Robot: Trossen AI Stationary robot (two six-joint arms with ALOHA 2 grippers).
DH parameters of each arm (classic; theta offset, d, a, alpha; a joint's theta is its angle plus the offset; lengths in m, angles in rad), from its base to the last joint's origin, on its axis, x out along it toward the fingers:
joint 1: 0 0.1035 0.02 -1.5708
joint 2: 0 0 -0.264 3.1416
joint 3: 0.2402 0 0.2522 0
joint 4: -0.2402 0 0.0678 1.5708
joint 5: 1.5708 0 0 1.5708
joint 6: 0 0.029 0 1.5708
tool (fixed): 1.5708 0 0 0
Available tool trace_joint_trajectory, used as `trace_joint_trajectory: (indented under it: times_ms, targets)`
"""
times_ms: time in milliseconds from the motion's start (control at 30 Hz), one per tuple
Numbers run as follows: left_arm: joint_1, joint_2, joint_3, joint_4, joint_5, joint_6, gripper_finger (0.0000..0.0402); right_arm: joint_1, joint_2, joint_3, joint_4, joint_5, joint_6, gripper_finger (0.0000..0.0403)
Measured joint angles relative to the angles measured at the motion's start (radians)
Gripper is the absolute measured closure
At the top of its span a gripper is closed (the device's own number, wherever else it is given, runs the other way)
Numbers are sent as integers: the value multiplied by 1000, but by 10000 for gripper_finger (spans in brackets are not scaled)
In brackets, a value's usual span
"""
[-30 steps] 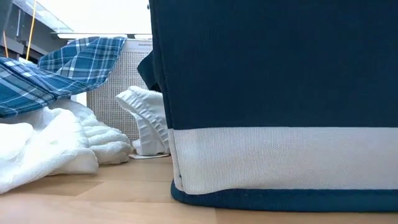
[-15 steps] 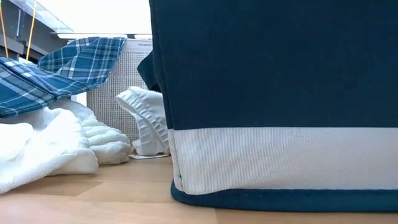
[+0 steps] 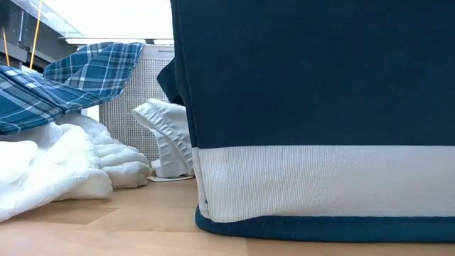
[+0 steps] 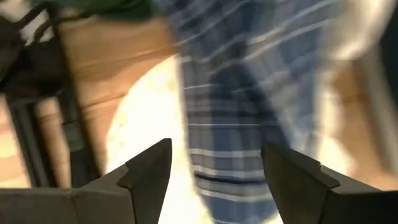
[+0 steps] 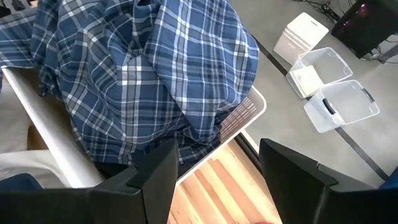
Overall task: Sort clothes
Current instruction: Put the blue polo into the white laundry bin
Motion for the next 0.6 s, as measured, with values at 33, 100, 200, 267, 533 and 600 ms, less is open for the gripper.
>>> trace_joint_trajectory:
  times_ms: [33, 100, 200, 267, 533, 600]
  targets:
    - [14, 0, -31, 15, 6, 0, 165, 0, 0, 0, 0, 0, 0, 182]
    - [40, 0, -90, 38, 2, 0, 165, 0, 0, 0, 0, 0, 0, 182]
    - [78, 0, -161, 41, -19, -1, 165, 0, 0, 0, 0, -27, 0, 182]
    - [103, 0, -198, 60, -59, 0, 165, 0, 0, 0, 0, -37, 0, 182]
    - [167, 0, -328, 239, -157, 23, 165, 0, 0, 0, 0, -39, 6, 182]
    - [176, 0, -360, 299, -196, 19, 165, 0, 0, 0, 0, -39, 8, 182]
